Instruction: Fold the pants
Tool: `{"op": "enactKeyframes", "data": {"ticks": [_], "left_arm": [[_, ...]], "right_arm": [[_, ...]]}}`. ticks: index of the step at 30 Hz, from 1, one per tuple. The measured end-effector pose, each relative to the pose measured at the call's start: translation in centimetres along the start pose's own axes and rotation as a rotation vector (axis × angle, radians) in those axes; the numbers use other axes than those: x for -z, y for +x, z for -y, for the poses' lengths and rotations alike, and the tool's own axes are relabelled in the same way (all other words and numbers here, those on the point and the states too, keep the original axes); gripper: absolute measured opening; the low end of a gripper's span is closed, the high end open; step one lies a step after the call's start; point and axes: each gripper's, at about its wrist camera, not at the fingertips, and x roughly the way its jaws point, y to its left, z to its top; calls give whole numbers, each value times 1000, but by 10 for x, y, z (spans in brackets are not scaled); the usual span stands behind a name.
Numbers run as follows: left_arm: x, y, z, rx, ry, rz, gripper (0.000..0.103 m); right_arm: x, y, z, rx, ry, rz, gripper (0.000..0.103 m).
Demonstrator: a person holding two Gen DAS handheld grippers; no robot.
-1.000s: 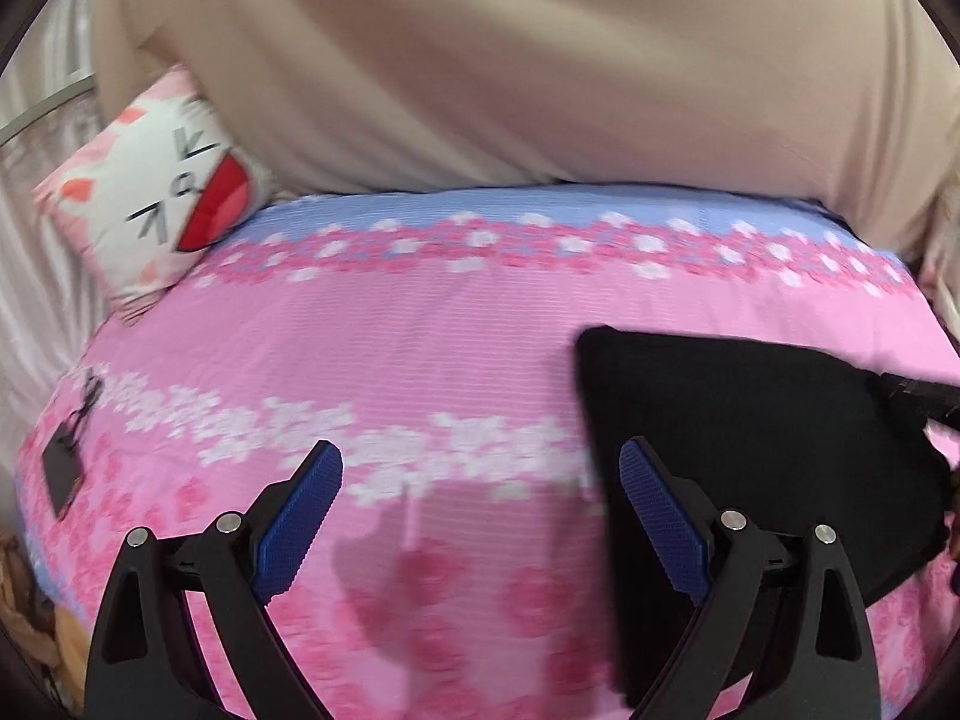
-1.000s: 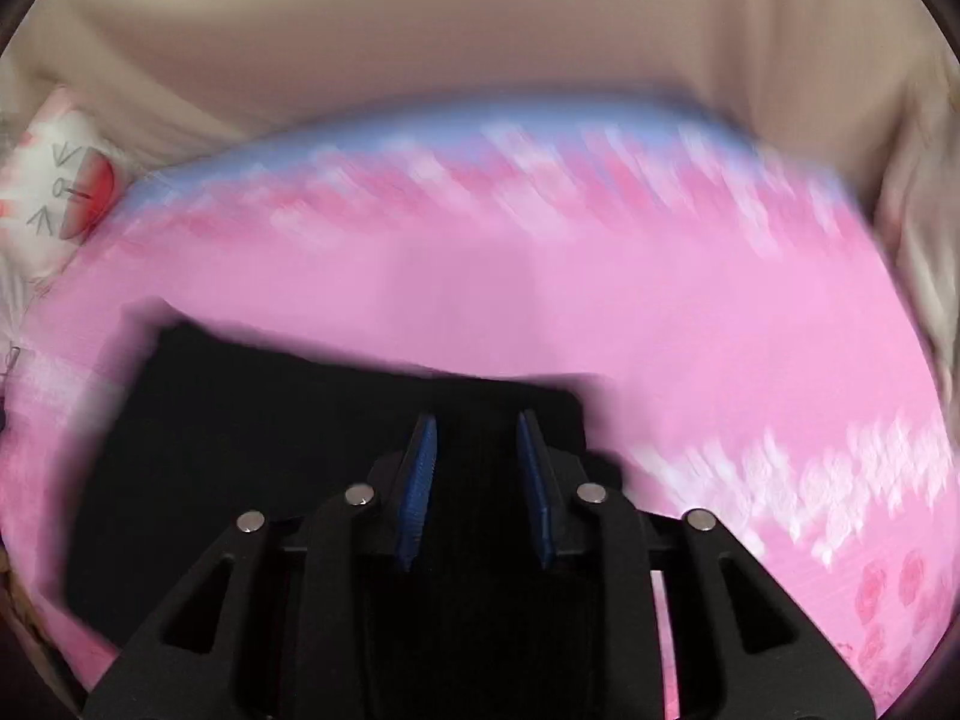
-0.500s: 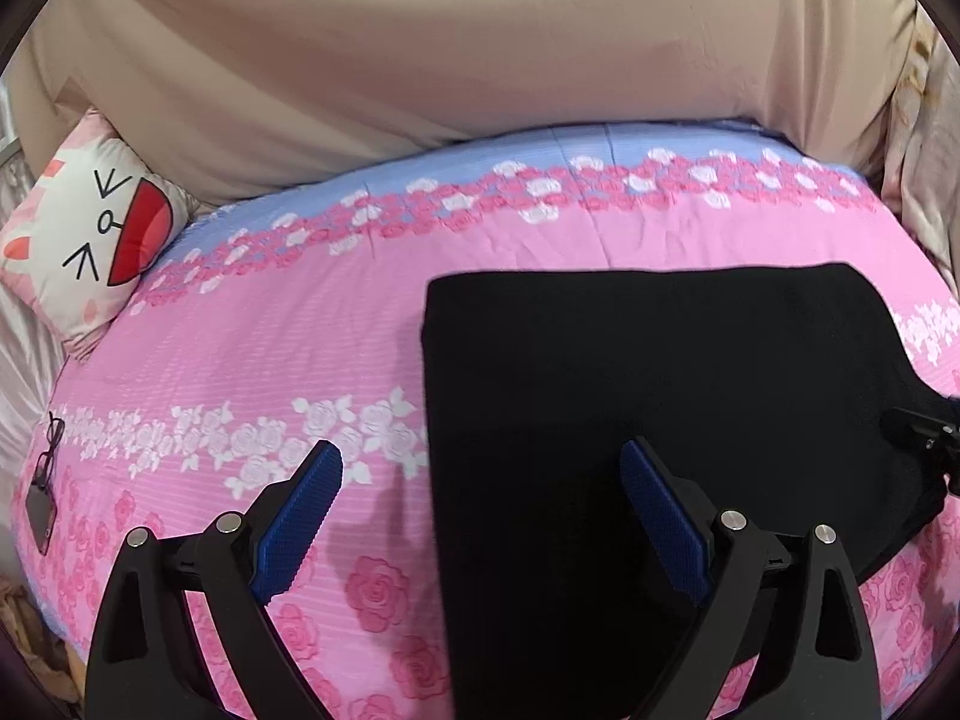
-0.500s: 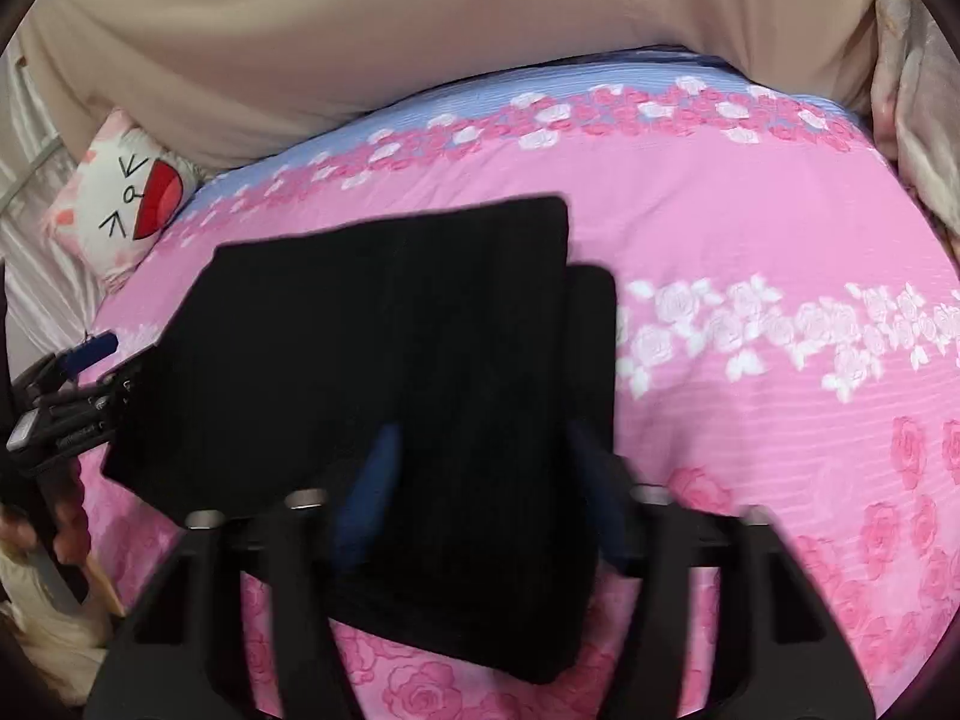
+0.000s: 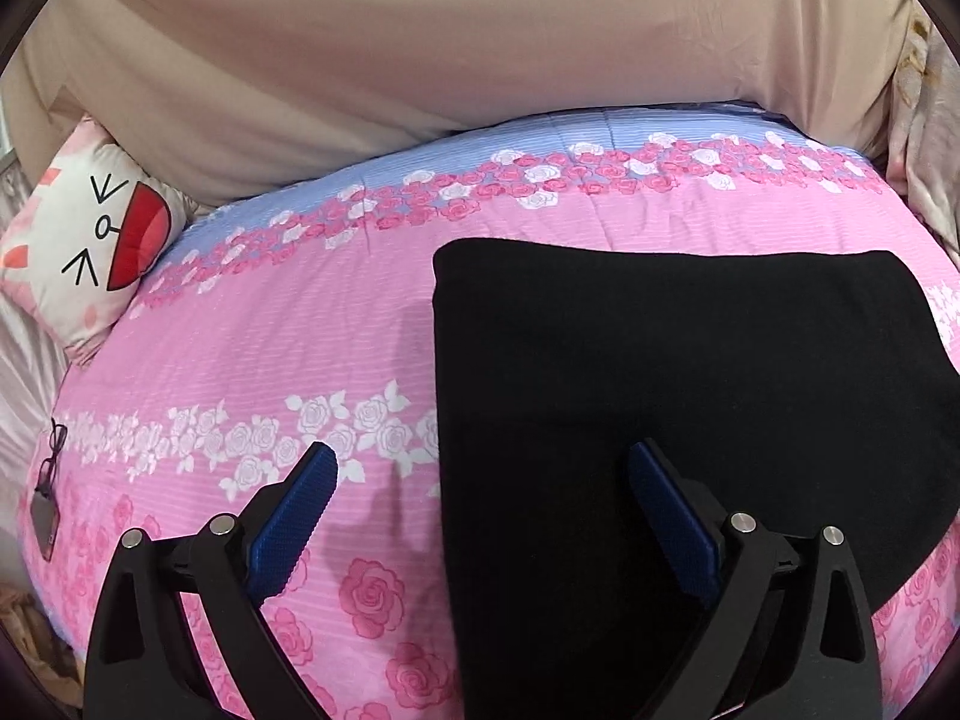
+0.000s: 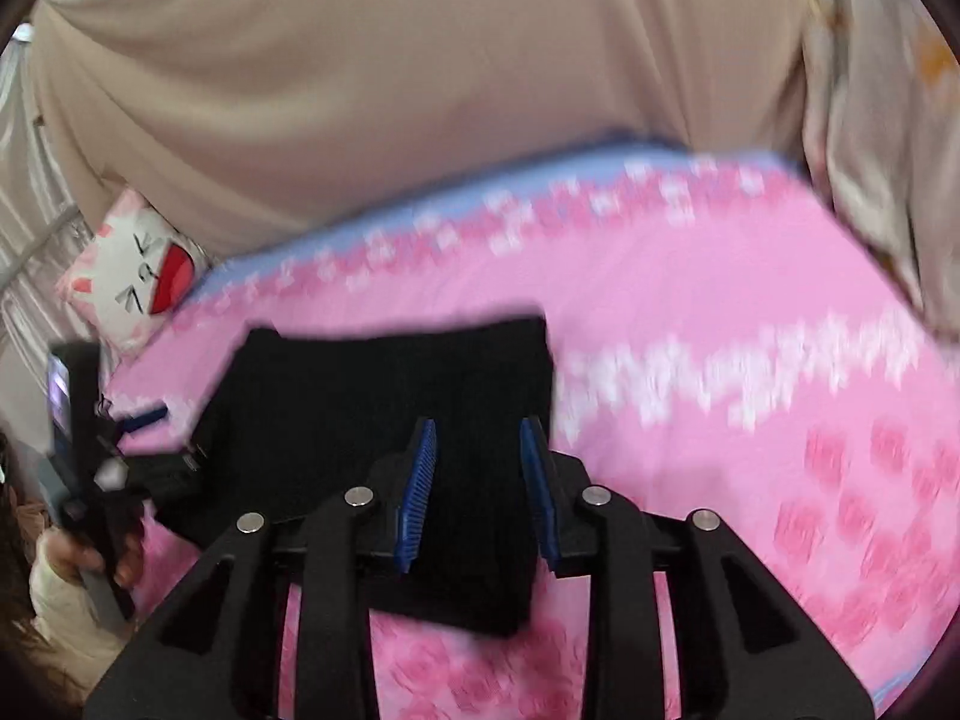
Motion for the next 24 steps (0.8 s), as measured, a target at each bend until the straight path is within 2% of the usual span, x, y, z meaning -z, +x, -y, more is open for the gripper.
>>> {"op": "enactKeyframes", "data": {"ticks": [2,3,4,5,6,7,8,11,14,17,21,24], "left_arm": [[0,5,0,1,-18,-13,97],[0,5,-1,3,-25,-14,97],[1,4,-1,2,-29,-12,97],[1,3,-1,2,-27,-10,97],[1,2,-2,0,-26,-12,97],[2,0,-2,-1,-24,-13,97],[2,-2,-3,-1,-20,-13,97],[4,-10,-6,-3,-28,1,96],[6,-15,-8,-4,-41,5,96],[12,-22,-9,-8,-40,11,96],[21,-24,-10,1,-29,9,96],[26,-19,-11,0,-32,0,97]], "right_arm": [[-6,18,-7,-26,-35,-27,29],[-5,35,-8,-22,-48,-68,29],[5,65,-6,7,-70,-157,27],[14,84,-2,43,-92,-195,28],[13,83,-3,44,-100,-154,28],[11,79,-6,53,-97,-157,28],[5,68,-12,77,-88,-149,29],[-1,31,-26,59,-93,-69,31],[7,6,-41,74,-122,-31,31],[25,6,-49,84,-138,-69,31],[61,32,-46,112,-155,-174,29],[62,26,-50,116,-145,-149,29]]}}
